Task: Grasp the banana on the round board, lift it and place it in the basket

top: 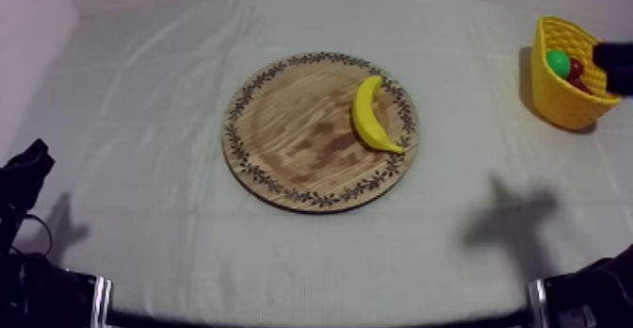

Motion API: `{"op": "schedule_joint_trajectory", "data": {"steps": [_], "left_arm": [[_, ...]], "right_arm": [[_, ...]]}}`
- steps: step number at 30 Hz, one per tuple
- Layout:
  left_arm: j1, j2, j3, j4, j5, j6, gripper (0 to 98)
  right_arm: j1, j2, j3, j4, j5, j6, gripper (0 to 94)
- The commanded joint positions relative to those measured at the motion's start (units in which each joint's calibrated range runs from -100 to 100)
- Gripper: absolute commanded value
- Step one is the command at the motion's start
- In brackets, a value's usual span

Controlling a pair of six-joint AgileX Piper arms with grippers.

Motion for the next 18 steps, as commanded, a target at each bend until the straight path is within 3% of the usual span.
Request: {"op": "schedule_joint_trajectory", "data": {"steps": [1,5,11,18], "left_arm": [[0.0,0.0,0.0,-0.02,0.0,0.0,0.1],[0.0,0.0,0.0,-0.02,0.0,0.0,0.1],[0.0,0.0,0.0,-0.02,0.0,0.0,0.1],[0.0,0.0,0.0,-0.02,0.0,0.0,0.1]], "right_arm": [[-0.6,7.6,-16.2,-1.3,5.5,-0.2,0.2],[-2.9,16.4,-26.5,-2.8,11.9,-1.2,0.2],[-7.8,29.9,-36.9,-2.6,19.1,-4.8,0.2],[-10.1,41.5,-39.7,-4.1,18.3,-6.4,0.2]]}}
